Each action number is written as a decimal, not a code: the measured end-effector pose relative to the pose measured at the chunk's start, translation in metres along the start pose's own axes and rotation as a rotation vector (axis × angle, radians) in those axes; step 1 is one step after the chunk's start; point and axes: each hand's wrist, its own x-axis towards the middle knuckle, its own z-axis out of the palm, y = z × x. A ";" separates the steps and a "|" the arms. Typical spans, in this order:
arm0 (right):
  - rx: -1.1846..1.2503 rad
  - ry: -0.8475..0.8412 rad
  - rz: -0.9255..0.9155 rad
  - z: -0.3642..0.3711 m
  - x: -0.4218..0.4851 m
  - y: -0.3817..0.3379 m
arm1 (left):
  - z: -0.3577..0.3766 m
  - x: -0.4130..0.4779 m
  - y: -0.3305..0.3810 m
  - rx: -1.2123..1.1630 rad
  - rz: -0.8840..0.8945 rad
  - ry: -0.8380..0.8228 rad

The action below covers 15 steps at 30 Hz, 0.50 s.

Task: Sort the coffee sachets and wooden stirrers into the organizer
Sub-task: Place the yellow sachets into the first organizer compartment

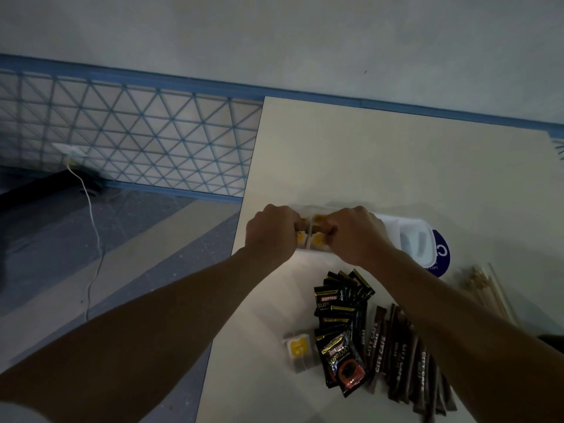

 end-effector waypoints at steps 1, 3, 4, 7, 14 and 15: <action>-0.011 -0.002 -0.009 0.000 0.000 -0.001 | 0.000 0.000 0.000 -0.002 -0.004 0.009; 0.001 0.008 -0.027 0.002 0.001 -0.003 | 0.000 0.000 0.002 -0.008 -0.010 0.031; 0.015 0.027 -0.040 0.002 0.002 -0.003 | -0.001 0.001 0.002 -0.011 -0.010 0.045; 0.040 0.109 -0.071 0.004 0.003 -0.002 | 0.000 0.000 0.003 -0.025 -0.010 0.075; 0.016 0.089 -0.056 0.011 -0.003 0.004 | 0.000 -0.007 0.001 -0.085 0.004 0.080; 0.030 0.098 -0.055 0.011 -0.004 0.005 | -0.001 -0.008 0.000 -0.089 0.010 0.083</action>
